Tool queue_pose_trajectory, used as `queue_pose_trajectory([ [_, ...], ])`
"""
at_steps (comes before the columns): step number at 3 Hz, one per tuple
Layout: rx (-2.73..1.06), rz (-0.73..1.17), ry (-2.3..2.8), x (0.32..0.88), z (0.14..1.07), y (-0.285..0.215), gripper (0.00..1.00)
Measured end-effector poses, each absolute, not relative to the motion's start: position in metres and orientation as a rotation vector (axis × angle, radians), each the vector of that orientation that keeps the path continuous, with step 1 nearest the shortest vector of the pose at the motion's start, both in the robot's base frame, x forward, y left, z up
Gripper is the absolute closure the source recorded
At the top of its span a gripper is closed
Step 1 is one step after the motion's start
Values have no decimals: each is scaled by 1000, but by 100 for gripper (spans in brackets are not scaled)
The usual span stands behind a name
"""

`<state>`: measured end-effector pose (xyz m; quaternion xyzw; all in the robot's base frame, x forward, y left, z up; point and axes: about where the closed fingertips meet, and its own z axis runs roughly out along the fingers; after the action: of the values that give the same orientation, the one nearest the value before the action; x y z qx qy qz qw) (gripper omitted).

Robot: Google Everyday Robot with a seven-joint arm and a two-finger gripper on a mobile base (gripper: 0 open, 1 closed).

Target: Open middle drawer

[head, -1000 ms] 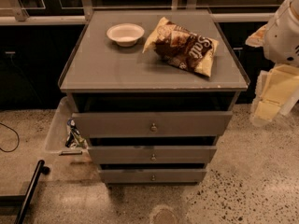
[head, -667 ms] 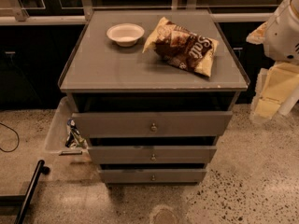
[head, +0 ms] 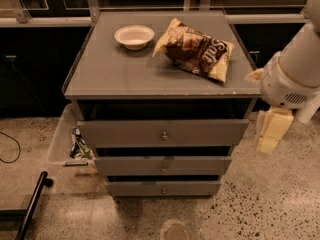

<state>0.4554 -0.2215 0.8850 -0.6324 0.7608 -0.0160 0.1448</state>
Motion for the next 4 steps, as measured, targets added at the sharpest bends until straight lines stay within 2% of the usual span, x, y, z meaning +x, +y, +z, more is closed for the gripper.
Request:
queue_pose_trajectory([
  [1, -1852, -7, 2200, 459, 826, -225, 0],
  [3, -1892, -56, 2099, 472, 740, -246, 0],
  [4, -1892, -56, 2099, 472, 740, -246, 0],
])
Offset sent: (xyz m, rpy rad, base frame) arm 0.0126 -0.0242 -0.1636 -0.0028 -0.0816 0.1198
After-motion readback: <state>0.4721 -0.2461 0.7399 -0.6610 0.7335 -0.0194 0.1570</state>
